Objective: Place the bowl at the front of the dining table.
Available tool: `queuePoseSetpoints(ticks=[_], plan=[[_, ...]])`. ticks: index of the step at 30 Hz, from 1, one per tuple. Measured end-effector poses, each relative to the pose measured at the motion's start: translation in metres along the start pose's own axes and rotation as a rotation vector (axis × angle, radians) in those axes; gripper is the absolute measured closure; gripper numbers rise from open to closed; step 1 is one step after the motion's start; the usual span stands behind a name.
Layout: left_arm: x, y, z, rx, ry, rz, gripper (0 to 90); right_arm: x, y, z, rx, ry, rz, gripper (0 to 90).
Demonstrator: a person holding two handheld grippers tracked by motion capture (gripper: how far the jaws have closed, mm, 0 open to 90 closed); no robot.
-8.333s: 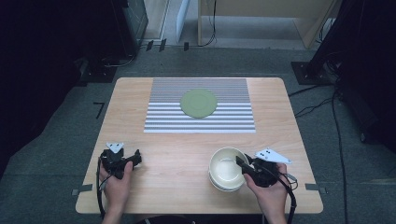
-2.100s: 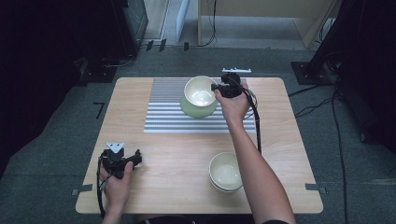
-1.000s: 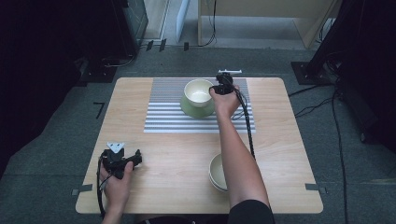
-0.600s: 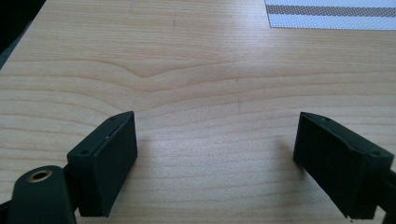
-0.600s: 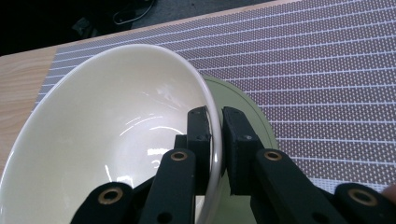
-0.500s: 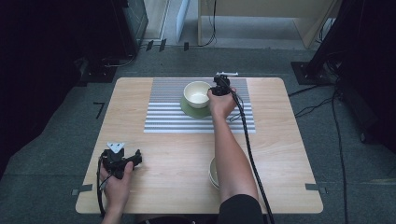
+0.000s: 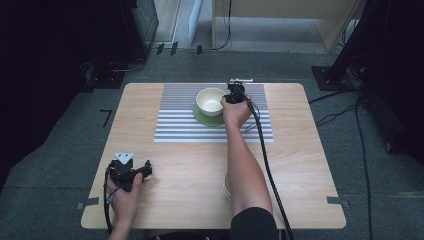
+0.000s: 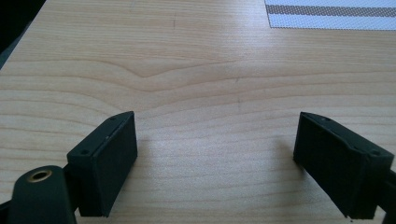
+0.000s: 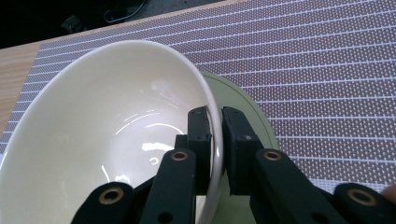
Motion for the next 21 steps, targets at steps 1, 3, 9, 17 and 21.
queuePoseSetpoints(ticks=[1, 3, 9, 17, 21], plan=[[0.000, 0.000, 0.000, 0.000, 0.000, 0.000, 13.0, 0.000, -0.001, 0.000, 0.000, -0.003, 0.009, 83.3], [0.000, 0.000, 0.000, 0.000, 0.000, 0.000, 13.0, 0.000, -0.001, 0.000, 0.001, -0.002, 0.014, 83.3], [0.000, 0.000, 0.000, -0.001, 0.001, 0.000, 13.0, -0.002, 0.000, 0.001, 0.010, -0.022, 0.005, 80.3], [0.000, 0.000, 0.000, 0.002, 0.000, 0.000, 13.0, -0.003, 0.008, 0.001, 0.028, -0.087, 0.030, 17.7], [0.000, 0.000, 0.000, 0.003, 0.000, 0.002, 13.0, -0.006, 0.010, 0.002, 0.042, -0.102, 0.067, 17.3]])
Point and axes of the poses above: each handheld gripper's, and its own axes: x roughly forward along the jaws, z roughly out of its underside, y roughly to its right, the point moved 3 cm from there along x, roughly forward along the jaws, and after that the axes turned 9 degrees about -y, right-handed, at the moved point
